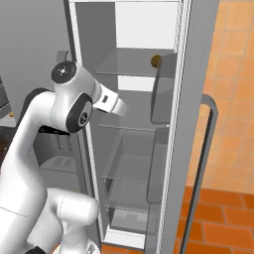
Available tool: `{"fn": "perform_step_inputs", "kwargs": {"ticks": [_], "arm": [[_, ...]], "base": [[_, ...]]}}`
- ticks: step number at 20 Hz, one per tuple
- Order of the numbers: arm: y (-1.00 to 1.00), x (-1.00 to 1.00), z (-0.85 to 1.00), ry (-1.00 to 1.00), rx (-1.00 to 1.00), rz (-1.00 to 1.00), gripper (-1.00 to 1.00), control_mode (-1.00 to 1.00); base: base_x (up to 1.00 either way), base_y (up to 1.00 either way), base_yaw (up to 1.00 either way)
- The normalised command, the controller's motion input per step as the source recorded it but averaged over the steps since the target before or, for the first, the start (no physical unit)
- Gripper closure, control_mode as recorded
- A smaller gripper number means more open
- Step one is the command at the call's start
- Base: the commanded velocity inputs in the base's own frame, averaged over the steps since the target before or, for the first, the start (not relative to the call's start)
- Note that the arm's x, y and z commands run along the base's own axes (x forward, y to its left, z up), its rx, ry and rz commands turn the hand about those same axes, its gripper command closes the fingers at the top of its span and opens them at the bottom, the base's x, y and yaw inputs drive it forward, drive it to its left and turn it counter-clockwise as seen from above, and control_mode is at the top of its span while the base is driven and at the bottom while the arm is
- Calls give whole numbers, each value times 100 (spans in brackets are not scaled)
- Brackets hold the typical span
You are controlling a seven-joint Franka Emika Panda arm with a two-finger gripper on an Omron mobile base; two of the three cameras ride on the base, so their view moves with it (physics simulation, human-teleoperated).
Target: Place one avocado and one chicken drumstick in each tupperware on the nearby counter, to pack two identical lunches.
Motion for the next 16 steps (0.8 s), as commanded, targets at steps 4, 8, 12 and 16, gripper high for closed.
{"fn": "perform_step_inputs", "kwargs": {"ticks": [4,8,12,16], "arm": [[-26,42,47,-16,-8,0,-100,-100],[-2,58,42,-7,-6,-1,-100,-100],[0,55,46,-6,-3,0,-100,-100],[0,53,45,0,0,-1,-100,-100]], "base": [[0,0,0],[0,0,0],[0,0,0],[0,0,0]]}}
